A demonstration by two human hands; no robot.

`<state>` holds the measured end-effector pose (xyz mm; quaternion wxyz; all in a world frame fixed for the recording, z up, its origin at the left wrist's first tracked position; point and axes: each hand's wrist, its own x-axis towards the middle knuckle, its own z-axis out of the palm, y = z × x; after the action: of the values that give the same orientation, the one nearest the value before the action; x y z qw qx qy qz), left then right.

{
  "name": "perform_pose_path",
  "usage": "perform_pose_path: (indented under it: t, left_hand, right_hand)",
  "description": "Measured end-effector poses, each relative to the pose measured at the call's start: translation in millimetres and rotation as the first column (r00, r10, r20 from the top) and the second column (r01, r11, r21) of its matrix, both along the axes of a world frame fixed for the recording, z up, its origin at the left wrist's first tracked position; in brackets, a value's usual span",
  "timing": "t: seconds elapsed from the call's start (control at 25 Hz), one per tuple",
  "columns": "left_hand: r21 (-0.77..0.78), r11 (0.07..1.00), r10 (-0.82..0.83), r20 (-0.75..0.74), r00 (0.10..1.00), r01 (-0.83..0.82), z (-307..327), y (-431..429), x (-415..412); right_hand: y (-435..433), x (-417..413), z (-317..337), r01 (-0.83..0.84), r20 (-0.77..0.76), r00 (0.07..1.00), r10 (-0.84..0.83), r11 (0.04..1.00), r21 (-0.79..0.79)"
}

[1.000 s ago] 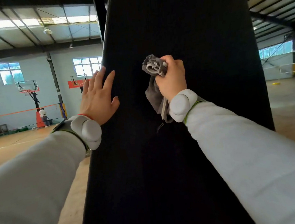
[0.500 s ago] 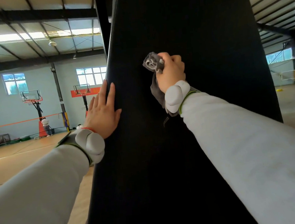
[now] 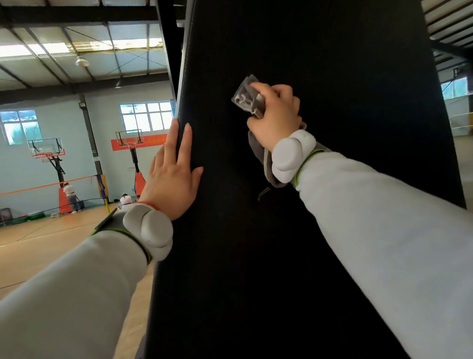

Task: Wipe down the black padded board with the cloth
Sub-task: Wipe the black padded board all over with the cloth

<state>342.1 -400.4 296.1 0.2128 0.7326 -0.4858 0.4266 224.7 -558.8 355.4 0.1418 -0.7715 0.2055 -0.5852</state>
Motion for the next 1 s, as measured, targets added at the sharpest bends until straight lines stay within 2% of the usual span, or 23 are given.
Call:
perform_pose_path:
  t: [0.08,0.16,0.28,0.36,0.4,0.52,0.56,0.64,0.72,0.8,0.88,1.0]
  left_hand:
    - [-0.019,1.0,-0.014,-0.006,1.0,0.014,-1,-1,-2]
    - [-0.035,0.998,-0.047,-0.018,0.999,0.047,-2,-2,-2]
    - [-0.039,0.994,-0.102,-0.06,0.993,0.099,-1,-1,0]
    - [-0.021,0.993,-0.114,-0.075,0.991,0.113,0,0,2]
    - [-0.011,0.993,-0.116,-0.079,0.99,0.115,1,1,3]
    - [-0.009,0.99,-0.142,-0.077,0.987,0.142,0,1,5]
    - [-0.009,0.989,-0.147,-0.08,0.986,0.147,0,0,6]
    - [-0.009,0.988,-0.157,-0.079,0.984,0.157,-1,0,7]
    - [-0.015,0.987,-0.16,-0.081,0.984,0.159,-1,-2,8]
    - [-0.028,0.986,-0.165,-0.076,0.983,0.163,-3,-4,7]
    - [-0.052,0.986,-0.16,-0.06,0.985,0.157,-4,-6,6]
    - [-0.072,0.988,-0.138,-0.042,0.99,0.135,-5,-8,2]
  right_hand:
    - [8,-2,-14,-0.072,-0.041,0.997,0.07,0.996,-0.046]
    - [15,0,-44,-0.15,-0.086,0.987,0.138,0.975,-0.161]
    - [14,-2,-95,-0.272,-0.24,0.95,0.2,0.907,-0.322]
    - [7,-10,-97,-0.327,-0.347,0.913,0.212,0.891,-0.315]
    - [2,-11,-87,-0.304,-0.309,0.928,0.21,0.906,-0.296]
    - [-5,-15,-35,-0.08,0.066,0.993,0.093,0.98,-0.183]
    - [-6,-16,-15,-0.031,0.126,0.991,0.046,0.993,-0.117]
    - [-5,-12,13,0.005,0.09,0.996,-0.003,1.0,-0.025]
    - [-1,-1,15,0.004,0.011,1.0,-0.003,1.0,-0.017]
    - [0,7,-4,0.005,0.029,1.0,-0.002,0.993,-0.121]
    - [-1,11,-29,-0.064,0.035,0.997,0.076,0.963,-0.262]
    - [0,12,-56,-0.128,0.016,0.989,0.144,0.925,-0.357]
